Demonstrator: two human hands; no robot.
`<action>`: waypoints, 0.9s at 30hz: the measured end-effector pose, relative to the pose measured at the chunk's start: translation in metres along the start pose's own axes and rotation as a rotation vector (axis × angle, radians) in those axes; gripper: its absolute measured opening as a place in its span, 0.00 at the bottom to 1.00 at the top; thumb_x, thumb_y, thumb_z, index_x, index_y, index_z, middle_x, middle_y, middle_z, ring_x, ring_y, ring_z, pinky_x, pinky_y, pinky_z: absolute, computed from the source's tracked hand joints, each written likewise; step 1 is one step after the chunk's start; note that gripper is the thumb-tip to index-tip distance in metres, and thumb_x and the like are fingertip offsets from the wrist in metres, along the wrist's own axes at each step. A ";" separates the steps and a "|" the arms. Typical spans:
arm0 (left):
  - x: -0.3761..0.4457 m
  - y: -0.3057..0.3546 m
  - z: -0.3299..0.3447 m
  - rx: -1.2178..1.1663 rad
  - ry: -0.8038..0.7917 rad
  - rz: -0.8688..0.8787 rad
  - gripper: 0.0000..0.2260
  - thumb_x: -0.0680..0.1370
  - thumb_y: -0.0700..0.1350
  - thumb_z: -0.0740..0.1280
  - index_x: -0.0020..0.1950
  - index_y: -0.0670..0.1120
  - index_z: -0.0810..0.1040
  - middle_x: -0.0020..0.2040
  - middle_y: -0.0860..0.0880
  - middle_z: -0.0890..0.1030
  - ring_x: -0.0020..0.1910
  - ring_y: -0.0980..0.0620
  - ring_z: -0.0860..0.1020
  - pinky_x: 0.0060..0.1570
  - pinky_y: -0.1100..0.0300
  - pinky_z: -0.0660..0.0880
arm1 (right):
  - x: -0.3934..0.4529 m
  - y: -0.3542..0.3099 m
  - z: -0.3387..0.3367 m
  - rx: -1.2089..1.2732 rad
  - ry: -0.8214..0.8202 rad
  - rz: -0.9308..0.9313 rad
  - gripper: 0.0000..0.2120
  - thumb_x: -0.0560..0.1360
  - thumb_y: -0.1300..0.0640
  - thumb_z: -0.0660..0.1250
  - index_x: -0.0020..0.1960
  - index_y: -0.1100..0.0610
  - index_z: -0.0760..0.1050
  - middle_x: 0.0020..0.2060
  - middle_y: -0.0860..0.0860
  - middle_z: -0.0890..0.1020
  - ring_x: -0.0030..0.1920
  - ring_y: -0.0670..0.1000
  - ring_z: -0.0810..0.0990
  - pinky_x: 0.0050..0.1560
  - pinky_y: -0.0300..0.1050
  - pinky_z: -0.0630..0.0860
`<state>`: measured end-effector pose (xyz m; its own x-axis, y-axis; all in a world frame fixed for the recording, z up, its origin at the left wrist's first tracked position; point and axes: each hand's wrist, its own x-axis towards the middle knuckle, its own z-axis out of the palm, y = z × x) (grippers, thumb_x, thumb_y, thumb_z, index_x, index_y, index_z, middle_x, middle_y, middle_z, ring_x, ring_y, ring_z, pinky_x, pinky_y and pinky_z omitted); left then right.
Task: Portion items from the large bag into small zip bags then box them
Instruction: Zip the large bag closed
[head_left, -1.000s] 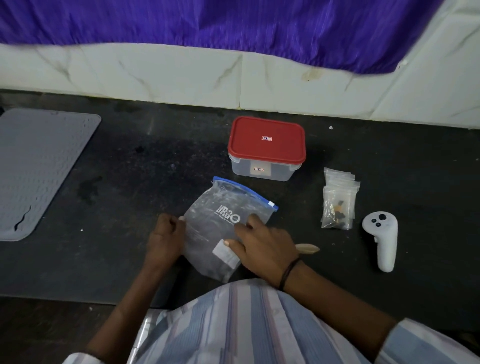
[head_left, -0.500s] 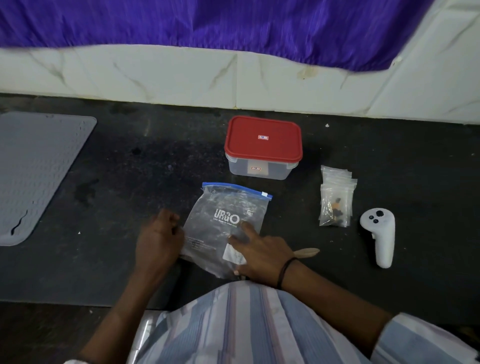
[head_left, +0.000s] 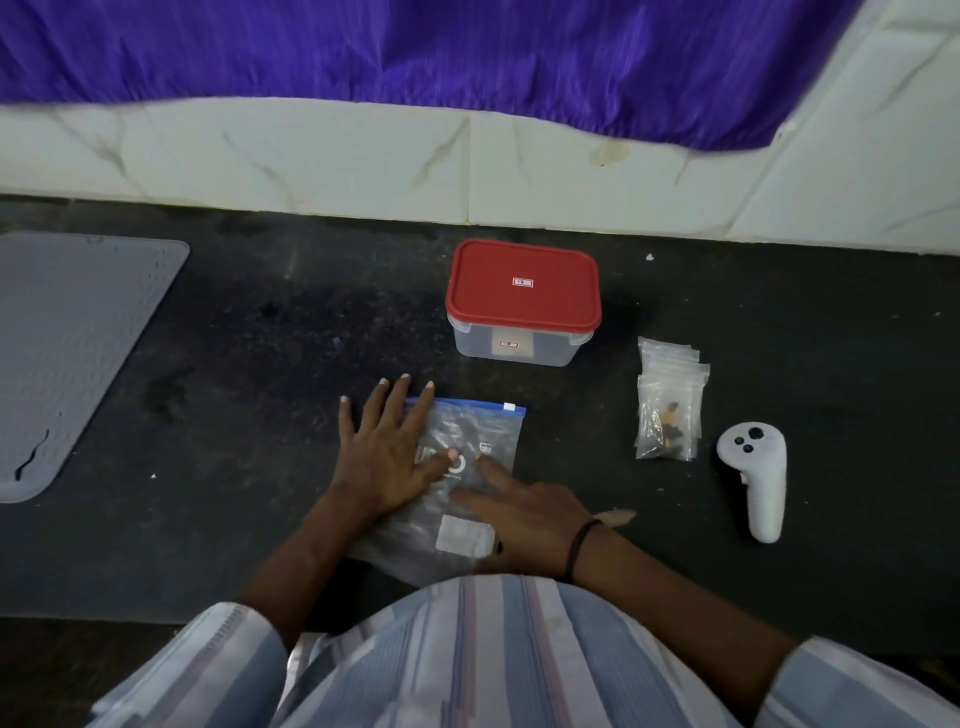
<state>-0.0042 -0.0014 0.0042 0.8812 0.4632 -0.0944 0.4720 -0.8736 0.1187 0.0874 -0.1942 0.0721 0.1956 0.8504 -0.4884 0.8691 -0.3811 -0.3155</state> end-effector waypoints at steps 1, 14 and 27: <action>0.002 -0.002 -0.005 -0.017 0.008 -0.016 0.43 0.71 0.76 0.53 0.80 0.53 0.57 0.78 0.45 0.62 0.76 0.41 0.61 0.71 0.36 0.53 | 0.000 0.000 -0.004 0.094 0.099 0.038 0.30 0.73 0.35 0.64 0.70 0.43 0.60 0.72 0.51 0.61 0.62 0.58 0.75 0.58 0.52 0.74; 0.035 -0.011 -0.051 -0.528 -0.081 -0.536 0.15 0.79 0.55 0.65 0.54 0.44 0.79 0.56 0.39 0.80 0.57 0.38 0.78 0.55 0.53 0.72 | 0.051 0.046 -0.040 0.169 0.322 0.473 0.11 0.78 0.53 0.63 0.58 0.54 0.69 0.56 0.57 0.75 0.52 0.58 0.79 0.51 0.53 0.77; 0.029 -0.016 -0.043 -1.637 0.212 -0.383 0.10 0.80 0.33 0.63 0.53 0.46 0.80 0.39 0.51 0.84 0.36 0.57 0.81 0.38 0.63 0.79 | 0.058 0.052 -0.037 0.358 0.385 0.408 0.07 0.77 0.53 0.65 0.43 0.54 0.70 0.44 0.53 0.79 0.43 0.54 0.79 0.44 0.49 0.76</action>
<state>0.0152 0.0325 0.0422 0.6418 0.7251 -0.2495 0.0553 0.2807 0.9582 0.1609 -0.1519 0.0572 0.6827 0.6563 -0.3213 0.4997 -0.7401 -0.4500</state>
